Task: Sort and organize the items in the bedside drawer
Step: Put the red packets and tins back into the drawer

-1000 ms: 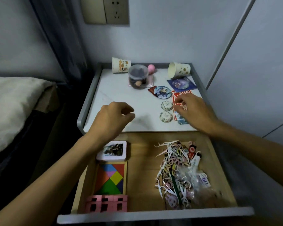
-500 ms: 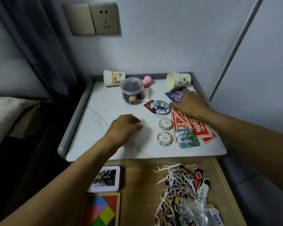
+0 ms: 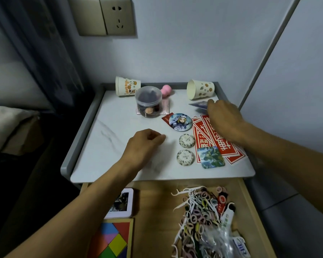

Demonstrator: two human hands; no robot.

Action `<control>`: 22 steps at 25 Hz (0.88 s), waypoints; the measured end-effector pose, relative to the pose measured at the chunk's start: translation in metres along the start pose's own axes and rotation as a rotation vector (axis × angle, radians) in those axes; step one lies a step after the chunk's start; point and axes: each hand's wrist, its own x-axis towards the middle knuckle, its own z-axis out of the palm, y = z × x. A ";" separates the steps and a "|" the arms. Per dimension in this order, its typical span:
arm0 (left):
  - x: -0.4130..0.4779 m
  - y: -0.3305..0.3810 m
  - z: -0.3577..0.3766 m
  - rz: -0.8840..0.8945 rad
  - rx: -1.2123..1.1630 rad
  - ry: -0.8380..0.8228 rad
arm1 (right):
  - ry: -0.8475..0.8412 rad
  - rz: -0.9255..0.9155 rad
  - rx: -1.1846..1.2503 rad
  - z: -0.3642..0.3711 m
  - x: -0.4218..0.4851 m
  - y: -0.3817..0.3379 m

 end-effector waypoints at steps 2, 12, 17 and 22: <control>-0.015 0.009 0.001 -0.063 -0.229 -0.043 | 0.082 -0.048 0.068 -0.017 -0.032 -0.013; -0.071 -0.003 -0.038 -0.276 -0.908 0.201 | -0.245 -0.434 0.716 -0.043 -0.081 -0.078; -0.065 -0.020 -0.063 -0.331 -0.915 0.233 | -0.162 -0.045 0.410 0.007 0.004 -0.060; -0.050 -0.012 -0.074 -0.270 -0.919 0.204 | -0.197 0.013 0.259 0.013 0.030 -0.068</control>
